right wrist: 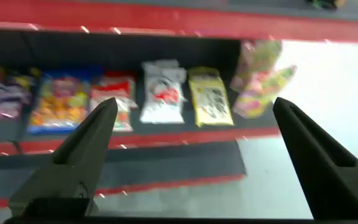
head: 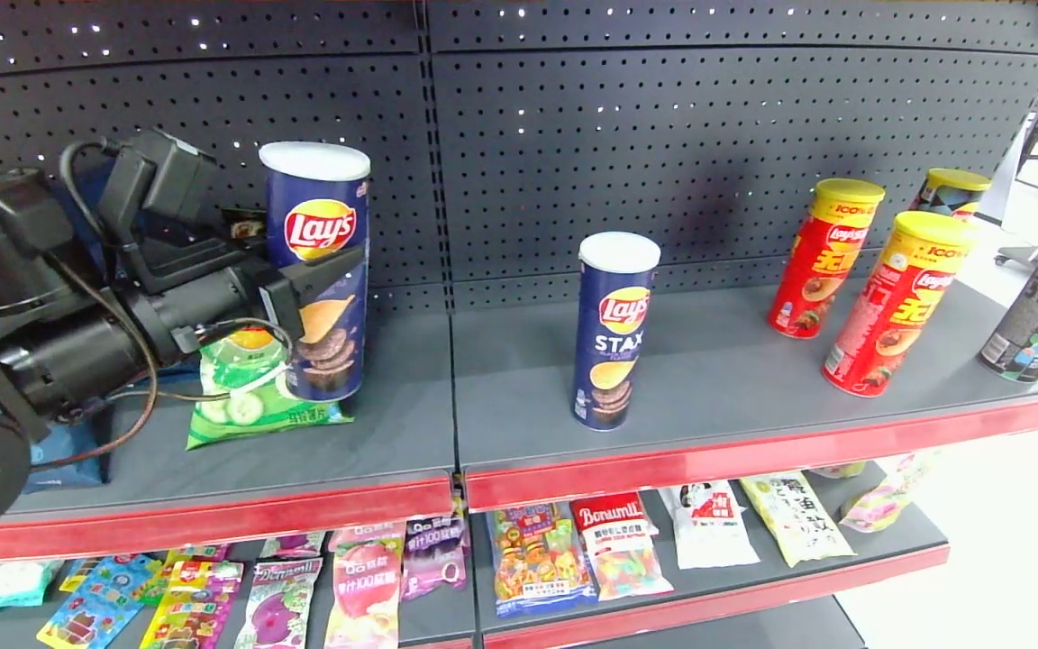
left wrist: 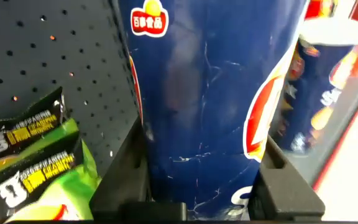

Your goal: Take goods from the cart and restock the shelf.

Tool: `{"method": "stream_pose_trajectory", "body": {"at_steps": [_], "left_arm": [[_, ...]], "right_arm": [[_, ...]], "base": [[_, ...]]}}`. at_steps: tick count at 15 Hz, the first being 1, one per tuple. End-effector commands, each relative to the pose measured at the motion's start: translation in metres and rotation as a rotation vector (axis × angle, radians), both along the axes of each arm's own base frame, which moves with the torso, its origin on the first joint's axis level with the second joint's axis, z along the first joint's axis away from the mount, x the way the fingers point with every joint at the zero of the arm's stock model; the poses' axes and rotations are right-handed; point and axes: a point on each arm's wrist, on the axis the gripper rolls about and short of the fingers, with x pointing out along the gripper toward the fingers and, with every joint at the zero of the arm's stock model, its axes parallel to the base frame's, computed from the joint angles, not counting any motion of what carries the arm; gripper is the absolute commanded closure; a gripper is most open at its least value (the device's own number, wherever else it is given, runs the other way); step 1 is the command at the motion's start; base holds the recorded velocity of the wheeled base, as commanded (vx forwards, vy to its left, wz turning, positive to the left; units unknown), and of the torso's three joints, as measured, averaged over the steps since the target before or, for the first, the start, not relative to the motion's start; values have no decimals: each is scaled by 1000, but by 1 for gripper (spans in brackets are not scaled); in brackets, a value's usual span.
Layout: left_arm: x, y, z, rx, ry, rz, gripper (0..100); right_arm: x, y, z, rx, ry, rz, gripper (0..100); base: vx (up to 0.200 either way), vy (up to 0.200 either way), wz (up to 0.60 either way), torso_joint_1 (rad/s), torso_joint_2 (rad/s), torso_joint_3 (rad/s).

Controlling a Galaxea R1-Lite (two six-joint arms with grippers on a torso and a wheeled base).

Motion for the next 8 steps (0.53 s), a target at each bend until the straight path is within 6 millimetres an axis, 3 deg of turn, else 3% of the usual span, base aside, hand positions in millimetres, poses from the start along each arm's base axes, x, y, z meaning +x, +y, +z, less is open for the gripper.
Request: {"method": "stream_pose_trajectory", "body": {"at_steps": [1,8], "left_arm": [[22,-5,-24,-17,60,-11,100],[57,-19,-35,-24,46,-95,100]], "right_arm": [[-11,0,-4,73,-111,68,0],[-10,0,-11,148,-83,60,0]], "base": [[0,0,0,0,0,0],[0,0,0,0,0,0]]}}
